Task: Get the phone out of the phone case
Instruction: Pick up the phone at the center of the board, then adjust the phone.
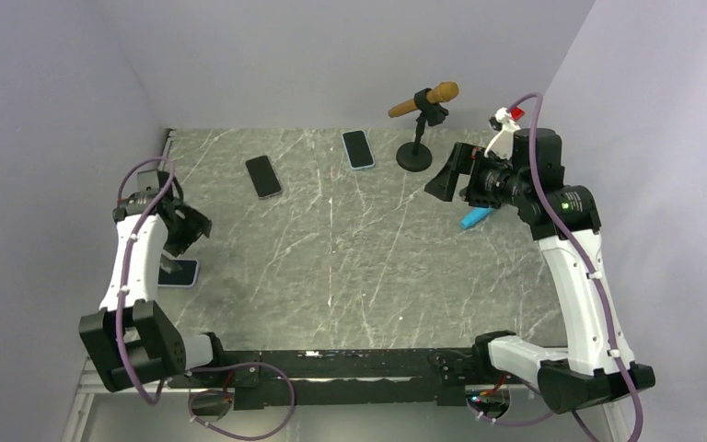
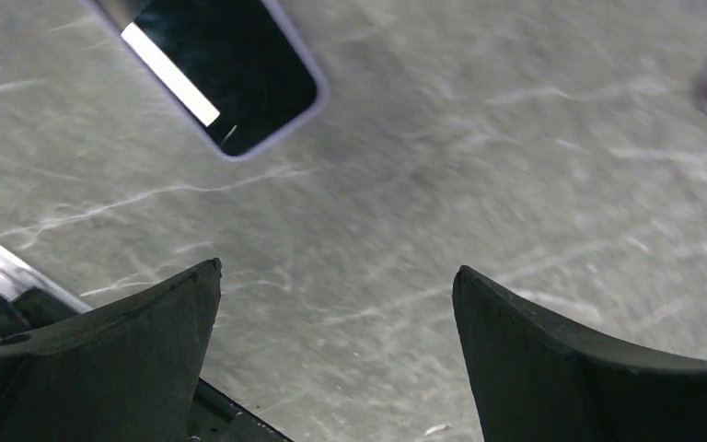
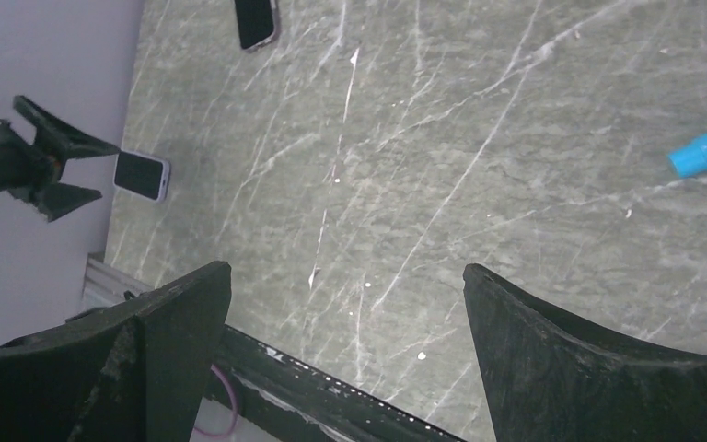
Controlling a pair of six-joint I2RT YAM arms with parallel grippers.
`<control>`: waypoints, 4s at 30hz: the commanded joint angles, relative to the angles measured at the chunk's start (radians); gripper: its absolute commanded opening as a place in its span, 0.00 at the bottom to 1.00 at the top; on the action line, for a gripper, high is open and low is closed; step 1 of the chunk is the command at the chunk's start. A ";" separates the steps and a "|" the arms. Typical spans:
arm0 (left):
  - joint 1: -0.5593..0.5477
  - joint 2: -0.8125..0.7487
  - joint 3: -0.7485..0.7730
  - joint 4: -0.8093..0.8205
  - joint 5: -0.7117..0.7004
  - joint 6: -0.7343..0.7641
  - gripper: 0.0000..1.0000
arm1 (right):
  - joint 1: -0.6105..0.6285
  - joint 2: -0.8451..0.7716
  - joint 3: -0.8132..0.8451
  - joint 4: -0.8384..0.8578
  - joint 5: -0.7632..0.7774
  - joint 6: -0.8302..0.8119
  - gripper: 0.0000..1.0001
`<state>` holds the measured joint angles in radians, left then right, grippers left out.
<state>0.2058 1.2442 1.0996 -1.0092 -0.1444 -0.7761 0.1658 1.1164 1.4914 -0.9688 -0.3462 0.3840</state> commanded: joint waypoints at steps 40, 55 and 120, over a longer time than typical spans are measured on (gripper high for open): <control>0.450 0.492 -0.045 0.220 -0.016 -0.304 0.97 | 0.087 0.010 0.084 0.104 0.115 -0.026 1.00; 0.430 0.555 0.010 0.126 -0.051 -0.279 0.44 | 0.086 -0.017 0.054 0.079 0.123 0.010 1.00; -0.828 0.036 -0.036 0.427 0.517 -0.520 0.11 | 0.746 0.200 -0.609 0.729 0.083 0.556 0.00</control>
<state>-0.6121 1.2823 0.9821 -0.6388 0.3126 -1.2751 0.9077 1.3300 0.9310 -0.3355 -0.2668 0.9123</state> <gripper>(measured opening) 0.717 0.128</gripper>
